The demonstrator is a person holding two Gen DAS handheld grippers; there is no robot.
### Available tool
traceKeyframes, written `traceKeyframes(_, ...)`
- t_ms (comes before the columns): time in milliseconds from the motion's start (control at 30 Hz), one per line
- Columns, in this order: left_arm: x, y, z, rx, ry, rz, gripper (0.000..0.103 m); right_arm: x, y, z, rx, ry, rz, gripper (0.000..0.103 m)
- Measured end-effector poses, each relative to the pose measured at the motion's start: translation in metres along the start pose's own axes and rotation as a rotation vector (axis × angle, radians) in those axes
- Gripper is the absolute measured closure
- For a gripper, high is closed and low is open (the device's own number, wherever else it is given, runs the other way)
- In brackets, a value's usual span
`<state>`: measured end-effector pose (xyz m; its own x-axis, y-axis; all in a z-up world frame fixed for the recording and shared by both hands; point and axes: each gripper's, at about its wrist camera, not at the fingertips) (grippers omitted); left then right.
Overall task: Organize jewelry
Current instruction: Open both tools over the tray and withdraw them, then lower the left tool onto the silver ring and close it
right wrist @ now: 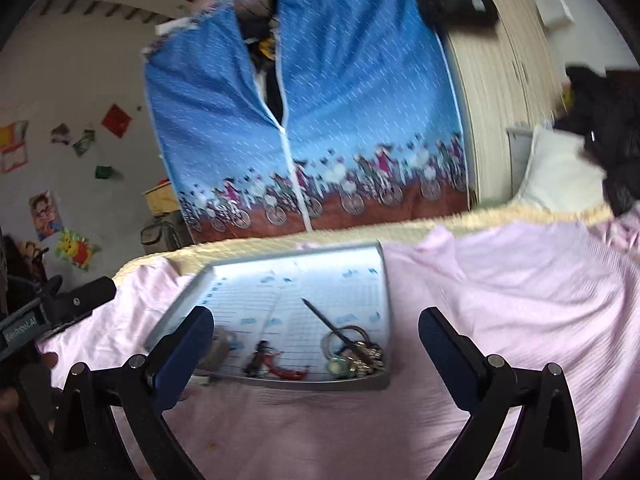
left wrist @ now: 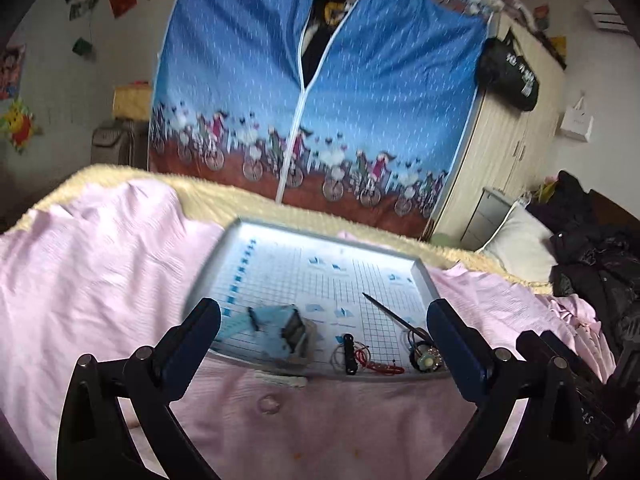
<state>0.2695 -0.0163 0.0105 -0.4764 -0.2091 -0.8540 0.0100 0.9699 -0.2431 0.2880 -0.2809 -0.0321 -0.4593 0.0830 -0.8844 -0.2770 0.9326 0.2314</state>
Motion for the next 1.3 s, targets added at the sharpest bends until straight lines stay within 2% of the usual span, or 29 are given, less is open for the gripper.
traceKeyframes(100,0.003,0.008,-0.031,-0.018,-0.033,0.017,0.002,0.001,0.019,-0.017,-0.012,-0.026,-0.033,0.000)
traceKeyframes(233,0.005,0.021,-0.060,-0.064,-0.042,0.034,0.002,0.009,0.031,-0.033,-0.088,-0.018,-0.012,0.000)
traceKeyframes(333,0.013,0.032,-0.081,-0.101,-0.051,0.052,0.002,0.011,0.038,-0.044,-0.059,-0.028,-0.033,0.000)
traceKeyframes(500,0.026,0.049,-0.105,-0.126,-0.045,0.053,0.002,0.018,0.050,-0.061,-0.059,-0.041,-0.037,0.000)
traceKeyframes(600,0.035,0.058,-0.115,-0.135,-0.039,0.064,0.002,0.025,0.062,-0.062,-0.008,0.003,-0.065,0.000)
traceKeyframes(667,0.043,0.062,-0.120,-0.127,-0.027,0.072,0.002,0.034,0.072,-0.060,-0.002,0.062,-0.072,0.000)
traceKeyframes(767,0.053,0.067,-0.123,-0.115,-0.023,0.073,0.002,0.048,0.081,-0.054,-0.030,0.128,-0.077,0.000)
traceKeyframes(900,0.065,0.068,-0.122,-0.113,-0.007,0.075,0.002,0.063,0.094,-0.049,-0.029,0.171,-0.119,0.000)
traceKeyframes(1033,0.070,0.072,-0.113,-0.129,0.038,0.096,0.002,0.072,0.104,-0.041,-0.012,0.206,-0.177,0.000)
traceKeyframes(1300,0.081,0.085,-0.086,-0.110,0.154,0.119,0.002,0.081,0.098,-0.022,0.018,0.299,-0.166,0.000)
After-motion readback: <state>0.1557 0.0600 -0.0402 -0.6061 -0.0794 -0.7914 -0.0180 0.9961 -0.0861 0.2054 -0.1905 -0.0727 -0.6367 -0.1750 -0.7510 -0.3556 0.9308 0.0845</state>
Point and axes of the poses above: each gripper's, at about its wrist camera, not at the fingertips, and z roughly the way its jaws point, y to its left, x to its underside, and after that the axes turned 1 degree about y, right-handed
